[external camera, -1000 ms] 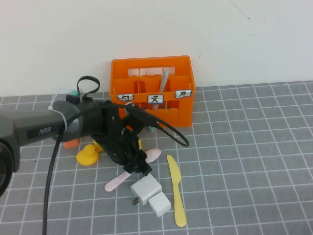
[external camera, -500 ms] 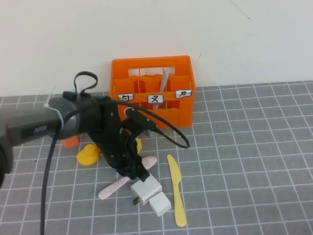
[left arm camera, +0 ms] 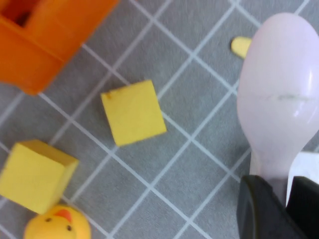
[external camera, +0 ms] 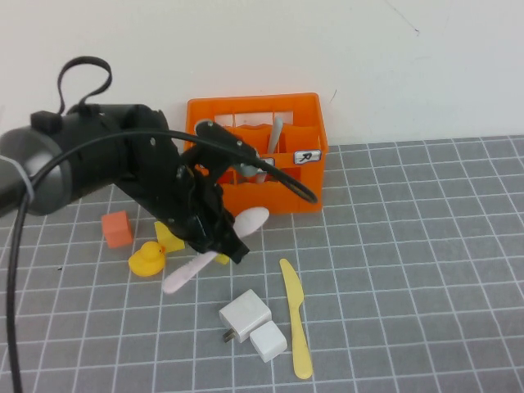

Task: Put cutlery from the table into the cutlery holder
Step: Pick up the spoon, then place the spoon on the box

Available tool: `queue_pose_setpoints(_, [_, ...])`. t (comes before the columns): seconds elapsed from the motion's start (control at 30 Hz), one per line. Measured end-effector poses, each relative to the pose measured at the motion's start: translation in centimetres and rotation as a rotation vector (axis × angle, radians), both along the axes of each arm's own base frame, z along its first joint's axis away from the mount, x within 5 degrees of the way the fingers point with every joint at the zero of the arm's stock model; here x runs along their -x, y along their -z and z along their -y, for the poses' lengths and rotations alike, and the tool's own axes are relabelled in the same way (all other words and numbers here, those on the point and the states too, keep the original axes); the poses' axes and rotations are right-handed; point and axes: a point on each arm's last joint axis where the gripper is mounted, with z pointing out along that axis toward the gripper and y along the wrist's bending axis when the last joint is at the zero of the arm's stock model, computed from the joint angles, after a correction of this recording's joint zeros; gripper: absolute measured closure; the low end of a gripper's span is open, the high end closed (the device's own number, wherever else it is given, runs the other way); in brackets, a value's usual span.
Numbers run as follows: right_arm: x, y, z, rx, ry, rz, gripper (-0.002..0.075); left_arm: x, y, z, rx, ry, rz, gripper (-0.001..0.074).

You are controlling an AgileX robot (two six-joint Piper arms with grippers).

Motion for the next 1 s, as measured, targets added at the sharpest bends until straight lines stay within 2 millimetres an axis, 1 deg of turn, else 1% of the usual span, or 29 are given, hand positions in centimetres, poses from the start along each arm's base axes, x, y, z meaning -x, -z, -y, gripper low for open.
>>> queue_pose_setpoints(0.17, [0.0,0.0,0.0,0.0,0.0,0.0,0.0729,-0.3,-1.6,-0.2,0.042,-0.024,0.096,0.065])
queue_pose_setpoints(0.3, [0.0,0.0,0.0,0.0,0.0,0.0,0.0729,-0.9,-2.0,-0.7,0.091,-0.075,0.154,0.065])
queue_pose_setpoints(0.47, [0.0,0.0,0.0,0.0,0.0,0.0,0.0729,-0.9,-0.6,-1.1,0.105,-0.108,0.214,0.065])
queue_pose_setpoints(0.6, [0.0,0.0,0.0,0.0,0.0,0.0,0.0729,-0.4,0.9,-1.8,0.116,-0.143,0.313,0.065])
queue_pose_setpoints(0.8, [0.0,0.0,0.0,0.0,0.0,0.0,0.0729,0.2,1.6,-3.1,0.161,-0.229,0.55,0.065])
queue_pose_setpoints(0.9, [0.0,0.0,0.0,0.0,0.0,0.0,0.0729,0.3,1.9,-3.6,0.199,-0.29,0.646,0.065])
queue_pose_setpoints(1.0, [0.0,0.0,0.0,0.0,0.0,0.0,0.0729,0.4,1.9,-3.9,0.263,-0.346,0.707,0.0651])
